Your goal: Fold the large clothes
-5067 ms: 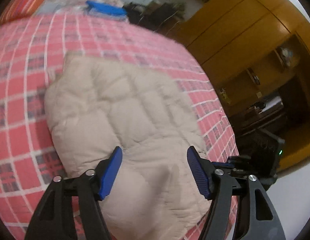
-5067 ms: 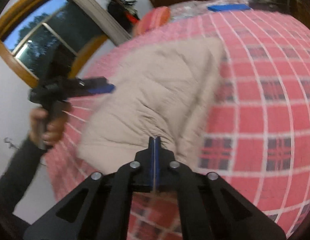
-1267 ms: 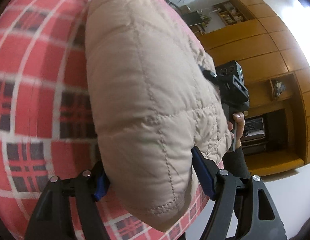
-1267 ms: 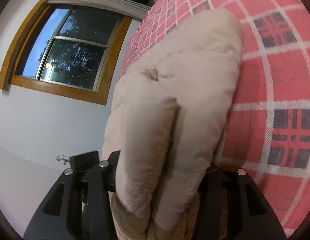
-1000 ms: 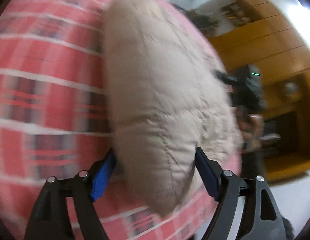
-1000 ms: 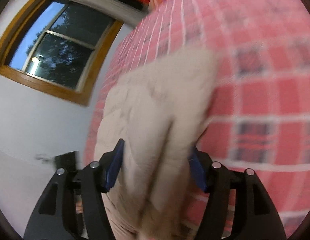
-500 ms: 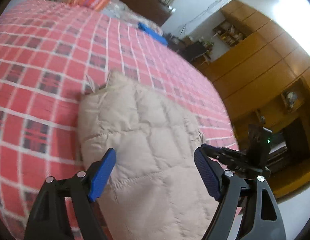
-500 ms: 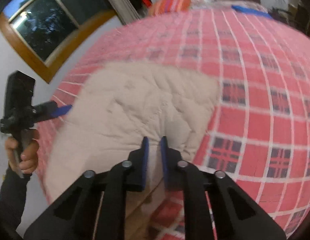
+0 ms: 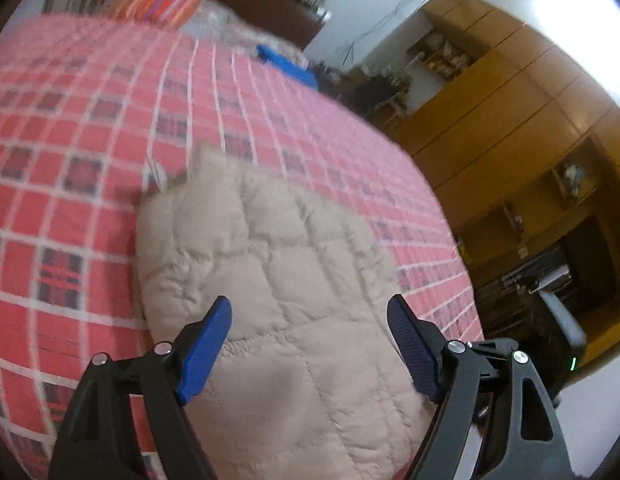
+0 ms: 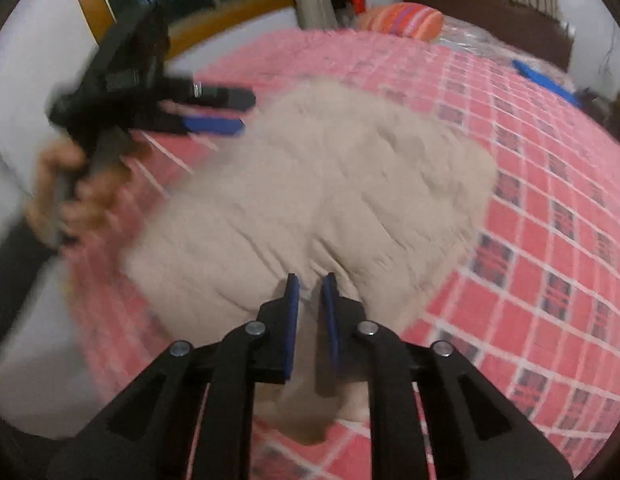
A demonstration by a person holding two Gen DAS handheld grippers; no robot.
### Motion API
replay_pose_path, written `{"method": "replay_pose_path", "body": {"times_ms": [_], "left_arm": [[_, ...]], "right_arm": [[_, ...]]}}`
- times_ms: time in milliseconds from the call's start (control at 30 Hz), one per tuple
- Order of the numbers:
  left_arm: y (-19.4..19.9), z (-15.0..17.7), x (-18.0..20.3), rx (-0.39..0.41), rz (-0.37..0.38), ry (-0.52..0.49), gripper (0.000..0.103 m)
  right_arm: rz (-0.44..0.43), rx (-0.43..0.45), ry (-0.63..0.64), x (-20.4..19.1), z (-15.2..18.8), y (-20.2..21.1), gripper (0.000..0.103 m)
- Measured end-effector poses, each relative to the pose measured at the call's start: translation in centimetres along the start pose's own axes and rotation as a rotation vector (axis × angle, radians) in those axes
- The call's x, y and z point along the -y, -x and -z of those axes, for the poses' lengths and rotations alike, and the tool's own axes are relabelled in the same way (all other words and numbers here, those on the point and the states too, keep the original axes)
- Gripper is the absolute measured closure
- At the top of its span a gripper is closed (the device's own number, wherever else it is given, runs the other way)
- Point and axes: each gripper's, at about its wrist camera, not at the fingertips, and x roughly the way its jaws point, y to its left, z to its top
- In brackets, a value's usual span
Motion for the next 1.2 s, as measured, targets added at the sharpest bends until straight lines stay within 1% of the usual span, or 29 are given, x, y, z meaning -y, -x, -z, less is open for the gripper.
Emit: {"method": "replay_pose_path", "body": {"times_ms": [33, 67, 133, 167, 233, 267, 300, 333, 400, 433, 467, 533, 600, 633, 667, 700, 767, 833, 900, 933, 967, 1000, 1033, 1067, 1100, 1167, 1200], "left_arm": [[-0.5, 0.2, 0.0, -0.005, 0.005, 0.002, 0.023], [-1.0, 0.5, 0.3, -0.009, -0.005, -0.006, 0.022], [-0.9, 0.9, 1.6, -0.002, -0.047, -0.043, 0.022], [-0.3, 1.2, 2.2, 0.001, -0.049, -0.058, 0.023], [1.8, 1.8, 3.7, 0.025, -0.023, -0.080, 0.023], [3.4, 2.5, 4.4, 0.048, -0.021, -0.111, 0.023], [4.9, 3.4, 5.1, 0.071, -0.023, -0.150, 0.022], [6.0, 4.2, 5.4, 0.084, -0.024, -0.175, 0.022], [7.8, 6.6, 5.6, 0.089, -0.010, -0.212, 0.022], [8.1, 7.6, 5.5, 0.080, 0.007, -0.218, 0.022], [8.2, 8.6, 5.3, 0.068, 0.018, -0.224, 0.022], [7.4, 10.4, 4.7, 0.042, 0.015, -0.238, 0.022], [5.3, 11.6, 3.8, 0.002, 0.014, -0.210, 0.024], [4.6, 11.9, 3.6, -0.004, 0.013, -0.201, 0.024], [3.8, 12.0, 3.5, -0.009, 0.006, -0.197, 0.024], [3.0, 12.0, 3.5, -0.010, 0.005, -0.187, 0.024], [2.5, 12.1, 3.7, -0.005, 0.007, -0.182, 0.023], [2.4, 12.3, 4.0, -0.003, -0.006, -0.189, 0.022], [3.1, 12.4, 4.6, 0.004, -0.025, -0.201, 0.022], [4.1, 12.6, 4.9, 0.019, -0.032, -0.205, 0.022], [4.7, 12.8, 5.3, 0.031, -0.038, -0.208, 0.022], [5.9, 13.4, 5.9, 0.051, -0.065, -0.216, 0.022], [6.6, 13.9, 6.2, 0.061, -0.086, -0.224, 0.021], [7.8, 15.0, 6.9, 0.077, -0.114, -0.235, 0.021], [8.2, 15.7, 7.1, 0.079, -0.125, -0.240, 0.020], [9.9, 18.4, 8.0, 0.092, -0.166, -0.248, 0.019], [10.7, 19.8, 8.4, 0.101, -0.196, -0.243, 0.016]], "right_arm": [[0.009, -0.010, -0.012, 0.6, 0.9, -0.9, 0.093], [0.000, -0.011, -0.032, 1.0, 1.3, -1.2, 0.093], [-0.017, -0.005, -0.064, 1.8, 1.9, -1.6, 0.093], [-0.019, -0.003, -0.066, 1.8, 1.9, -1.6, 0.093], [-0.029, 0.005, -0.076, 1.7, 1.5, -1.3, 0.093], [-0.036, 0.014, -0.087, 1.6, 1.6, -0.8, 0.093], [-0.046, 0.045, -0.107, 1.5, 1.8, 0.6, 0.091], [-0.052, 0.064, -0.115, 1.6, 2.2, 1.6, 0.091], [-0.057, 0.104, -0.110, 0.4, 3.1, 4.1, 0.091], [-0.059, 0.111, -0.098, -0.1, 3.4, 4.5, 0.091], [-0.051, 0.116, -0.069, -1.3, 4.0, 5.0, 0.091], [0.005, 0.108, -0.010, -3.1, 5.2, 4.7, 0.091], [0.087, 0.066, 0.010, -3.4, 6.2, 3.1, 0.094], [0.133, 0.032, 0.018, -3.1, 6.8, 1.7, 0.096], [0.158, 0.013, 0.022, -2.6, 7.3, 0.6, 0.099], [0.169, 0.005, 0.019, -2.3, 7.4, 0.0, 0.102], [0.149, 0.004, -0.033, -1.3, 7.8, -0.5, 0.102], [0.152, 0.005, -0.052, -0.8, 8.0, -0.4, 0.103], [0.141, 0.011, -0.071, -0.9, 8.3, 0.0, 0.103], [0.138, 0.025, -0.078, -1.0, 8.6, 0.6, 0.103], [0.121, 0.058, -0.098, -1.3, 9.1, 1.8, 0.101], [0.104, 0.078, -0.118, -1.7, 9.1, 2.6, 0.093], [0.093, 0.102, -0.143, -1.9, 9.7, 3.7, 0.090], [0.087, 0.118, -0.160, -2.1, 10.2, 4.4, 0.074], [0.089, 0.145, -0.190, -2.6, 11.1, 5.6, 0.046], [0.116, 0.201, -0.225, -3.9, 13.2, 7.6, 0.021], [0.127, 0.218, -0.229, -4.7, 14.2, 8.4, 0.017]]}}
